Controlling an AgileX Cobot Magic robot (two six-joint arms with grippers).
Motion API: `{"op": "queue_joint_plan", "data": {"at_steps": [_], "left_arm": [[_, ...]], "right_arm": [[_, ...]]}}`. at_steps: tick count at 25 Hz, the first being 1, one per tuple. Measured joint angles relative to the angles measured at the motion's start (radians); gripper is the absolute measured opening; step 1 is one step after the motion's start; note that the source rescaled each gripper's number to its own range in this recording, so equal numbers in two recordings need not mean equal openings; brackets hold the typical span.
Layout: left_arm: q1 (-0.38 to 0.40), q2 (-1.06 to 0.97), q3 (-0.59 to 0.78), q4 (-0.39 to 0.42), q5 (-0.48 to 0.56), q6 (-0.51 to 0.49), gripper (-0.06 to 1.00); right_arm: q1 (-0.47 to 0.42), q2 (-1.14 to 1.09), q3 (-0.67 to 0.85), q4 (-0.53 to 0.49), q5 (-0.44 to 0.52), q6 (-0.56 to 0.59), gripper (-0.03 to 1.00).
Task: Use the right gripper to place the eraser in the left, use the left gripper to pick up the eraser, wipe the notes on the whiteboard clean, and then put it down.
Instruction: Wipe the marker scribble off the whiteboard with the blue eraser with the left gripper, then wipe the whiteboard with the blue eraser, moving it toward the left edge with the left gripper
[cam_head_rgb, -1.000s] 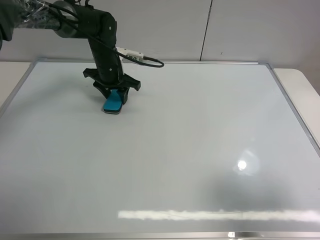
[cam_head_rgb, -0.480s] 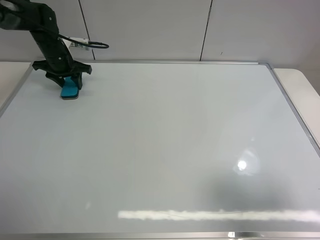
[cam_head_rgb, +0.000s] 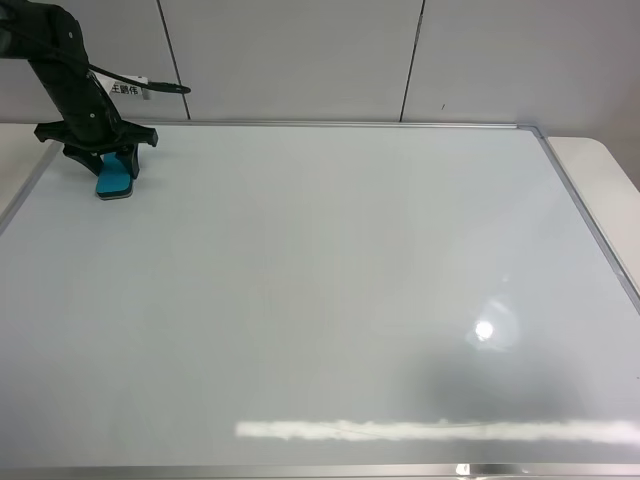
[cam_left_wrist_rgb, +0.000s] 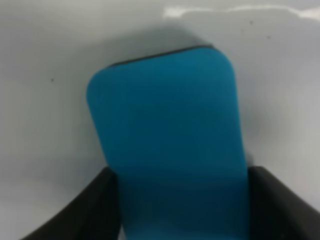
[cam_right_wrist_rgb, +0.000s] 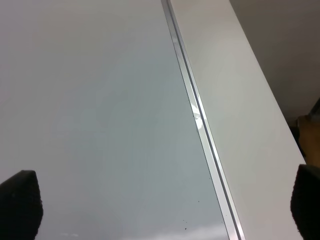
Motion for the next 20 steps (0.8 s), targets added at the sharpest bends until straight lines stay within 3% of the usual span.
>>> {"op": "queue_joint_plan", "data": {"at_steps": [8, 20], "left_arm": [[-0.089, -0.093, 0.068, 0.006, 0.051, 0.000, 0.00], [-0.277, -0.321, 0.412, 0.001, 0.034, -0.062, 0.00]], "right_arm": [[0.000, 0.000, 0.000, 0.000, 0.000, 0.000, 1.00], [0.000, 0.000, 0.000, 0.000, 0.000, 0.000, 1.00]]}}
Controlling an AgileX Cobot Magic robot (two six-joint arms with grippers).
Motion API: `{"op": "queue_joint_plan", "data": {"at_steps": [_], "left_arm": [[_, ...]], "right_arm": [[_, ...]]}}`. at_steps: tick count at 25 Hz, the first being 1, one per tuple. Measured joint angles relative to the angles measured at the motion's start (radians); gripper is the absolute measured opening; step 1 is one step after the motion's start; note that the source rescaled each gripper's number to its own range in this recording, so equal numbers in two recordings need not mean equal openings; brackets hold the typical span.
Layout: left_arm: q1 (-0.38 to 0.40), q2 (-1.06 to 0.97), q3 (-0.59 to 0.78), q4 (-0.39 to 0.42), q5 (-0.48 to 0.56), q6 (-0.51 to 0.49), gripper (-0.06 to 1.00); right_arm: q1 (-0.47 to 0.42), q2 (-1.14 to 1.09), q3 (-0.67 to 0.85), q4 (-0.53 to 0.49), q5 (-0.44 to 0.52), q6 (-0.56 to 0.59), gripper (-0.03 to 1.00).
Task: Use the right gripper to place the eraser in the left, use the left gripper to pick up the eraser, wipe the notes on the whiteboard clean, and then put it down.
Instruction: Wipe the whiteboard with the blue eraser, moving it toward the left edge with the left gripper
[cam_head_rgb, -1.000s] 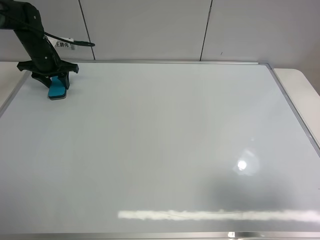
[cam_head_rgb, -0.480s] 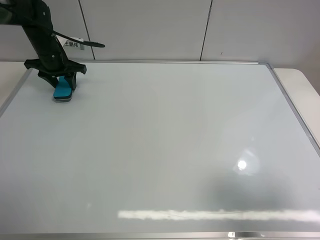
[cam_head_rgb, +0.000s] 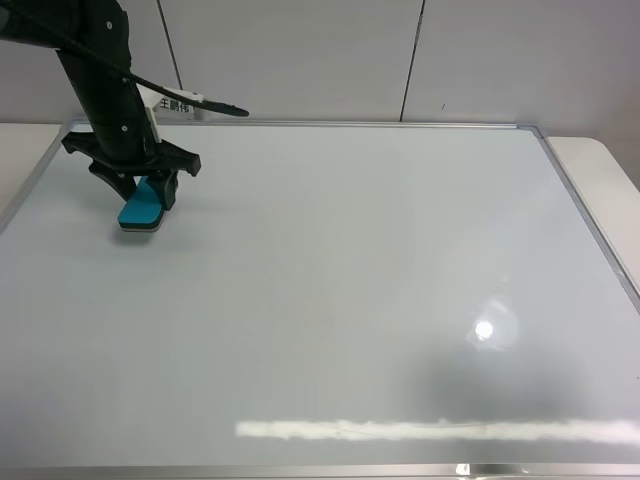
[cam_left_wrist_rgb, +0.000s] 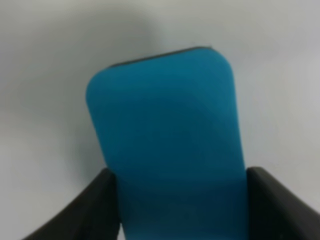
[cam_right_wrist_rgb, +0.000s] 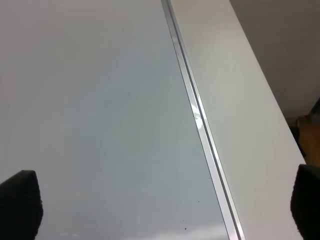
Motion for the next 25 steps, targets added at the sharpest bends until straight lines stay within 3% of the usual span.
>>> {"op": "queue_joint_plan", "data": {"at_steps": [5, 13, 25], "left_arm": [[-0.070, -0.048, 0.145, -0.019, -0.137, -0.095, 0.00], [-0.077, -0.077, 0.329, -0.072, -0.279, -0.142, 0.00], [-0.077, -0.087, 0.360, -0.056, -0.358, -0.145, 0.00]], "right_arm": [[0.000, 0.000, 0.000, 0.000, 0.000, 0.000, 1.00], [0.000, 0.000, 0.000, 0.000, 0.000, 0.000, 1.00], [0.000, 0.000, 0.000, 0.000, 0.000, 0.000, 1.00]]}}
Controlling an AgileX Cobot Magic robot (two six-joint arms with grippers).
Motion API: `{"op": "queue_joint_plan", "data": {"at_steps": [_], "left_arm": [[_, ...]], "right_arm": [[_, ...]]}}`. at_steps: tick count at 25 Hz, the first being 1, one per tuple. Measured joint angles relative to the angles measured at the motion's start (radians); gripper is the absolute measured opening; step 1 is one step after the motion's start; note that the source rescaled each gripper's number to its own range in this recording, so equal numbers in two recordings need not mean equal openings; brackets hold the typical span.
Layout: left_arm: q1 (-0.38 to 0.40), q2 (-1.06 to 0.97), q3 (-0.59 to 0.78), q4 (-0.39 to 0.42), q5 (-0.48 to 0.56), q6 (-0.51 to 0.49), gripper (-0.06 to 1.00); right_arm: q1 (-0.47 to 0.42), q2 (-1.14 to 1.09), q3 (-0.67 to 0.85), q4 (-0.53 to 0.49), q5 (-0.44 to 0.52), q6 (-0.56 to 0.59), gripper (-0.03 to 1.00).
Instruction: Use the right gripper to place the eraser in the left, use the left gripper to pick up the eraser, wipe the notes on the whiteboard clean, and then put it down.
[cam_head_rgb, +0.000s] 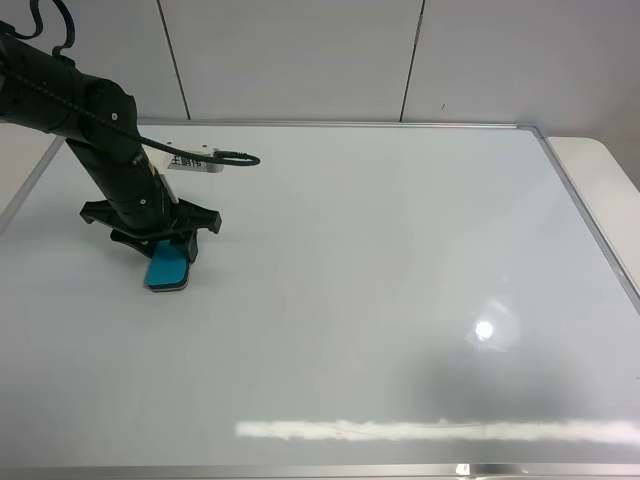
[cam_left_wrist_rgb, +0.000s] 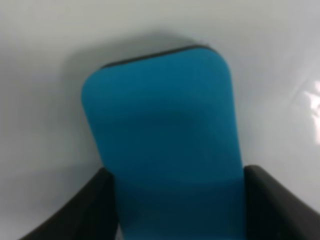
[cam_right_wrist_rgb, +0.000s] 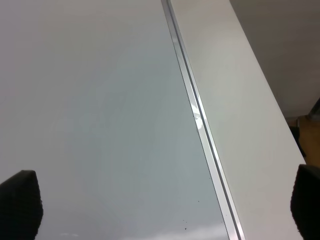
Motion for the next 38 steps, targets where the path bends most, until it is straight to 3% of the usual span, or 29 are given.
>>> {"op": "queue_joint_plan", "data": {"at_steps": [6, 7, 10, 11, 13, 24, 29, 33, 38], "left_arm": [[0.000, -0.011, 0.004, 0.005, -0.004, 0.015, 0.01], [0.000, -0.015, 0.004, 0.011, -0.004, 0.017, 0.07], [0.000, -0.049, 0.004, 0.046, -0.005, 0.017, 0.67], [0.000, -0.060, 0.005, 0.060, -0.005, 0.017, 0.82], [0.000, -0.094, 0.005, 0.075, 0.003, 0.017, 0.94], [0.000, -0.472, 0.011, 0.083, 0.028, 0.017, 0.98], [0.004, -0.717, 0.077, 0.142, -0.021, 0.020, 0.99], [0.076, -0.910, 0.136, 0.170, -0.024, 0.023, 0.99], [0.253, -1.141, 0.222, 0.163, 0.054, 0.059, 0.99]], "right_arm": [[0.000, 0.000, 0.000, 0.000, 0.000, 0.000, 1.00], [0.000, 0.000, 0.000, 0.000, 0.000, 0.000, 1.00], [0.000, 0.000, 0.000, 0.000, 0.000, 0.000, 1.00], [0.000, 0.000, 0.000, 0.000, 0.000, 0.000, 1.00], [0.000, 0.000, 0.000, 0.000, 0.000, 0.000, 1.00], [0.000, 0.000, 0.000, 0.000, 0.000, 0.000, 1.00], [0.000, 0.000, 0.000, 0.000, 0.000, 0.000, 1.00], [0.000, 0.000, 0.000, 0.000, 0.000, 0.000, 1.00], [0.000, 0.000, 0.000, 0.000, 0.000, 0.000, 1.00]]}}
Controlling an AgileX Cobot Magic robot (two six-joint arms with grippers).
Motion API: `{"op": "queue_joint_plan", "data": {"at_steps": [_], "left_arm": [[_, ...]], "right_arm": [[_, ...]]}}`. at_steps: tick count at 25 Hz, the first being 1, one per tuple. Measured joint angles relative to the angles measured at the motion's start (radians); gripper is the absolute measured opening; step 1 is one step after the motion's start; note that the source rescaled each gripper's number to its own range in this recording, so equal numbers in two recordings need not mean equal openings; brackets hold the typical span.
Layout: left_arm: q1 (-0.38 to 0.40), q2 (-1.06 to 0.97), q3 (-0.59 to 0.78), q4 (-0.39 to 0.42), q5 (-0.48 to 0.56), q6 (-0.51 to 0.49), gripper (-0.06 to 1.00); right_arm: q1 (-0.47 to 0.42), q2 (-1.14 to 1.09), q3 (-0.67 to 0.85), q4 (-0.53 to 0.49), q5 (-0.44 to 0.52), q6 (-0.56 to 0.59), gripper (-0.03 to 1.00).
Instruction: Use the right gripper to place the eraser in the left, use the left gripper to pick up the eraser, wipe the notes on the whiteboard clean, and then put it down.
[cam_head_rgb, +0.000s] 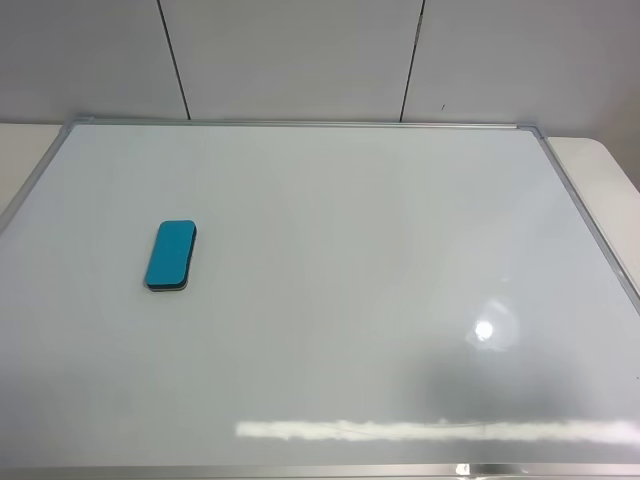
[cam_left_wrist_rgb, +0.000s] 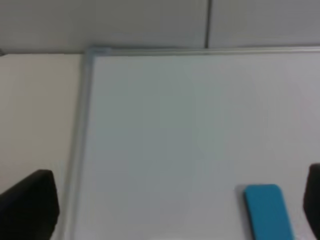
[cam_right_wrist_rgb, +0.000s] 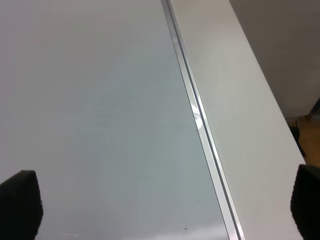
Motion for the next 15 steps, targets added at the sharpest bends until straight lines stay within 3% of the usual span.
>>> {"op": "queue_joint_plan", "data": {"at_steps": [3, 8, 15], "left_arm": [[0.106, -0.124, 0.036, -0.016, 0.074, 0.035, 0.99], [0.218, -0.292, 0.072, -0.024, 0.222, 0.043, 0.99], [0.246, -0.486, 0.133, -0.103, 0.324, 0.066, 0.99]], "right_arm": [[0.000, 0.000, 0.000, 0.000, 0.000, 0.000, 1.00], [0.000, 0.000, 0.000, 0.000, 0.000, 0.000, 1.00], [0.000, 0.000, 0.000, 0.000, 0.000, 0.000, 1.00]]}}
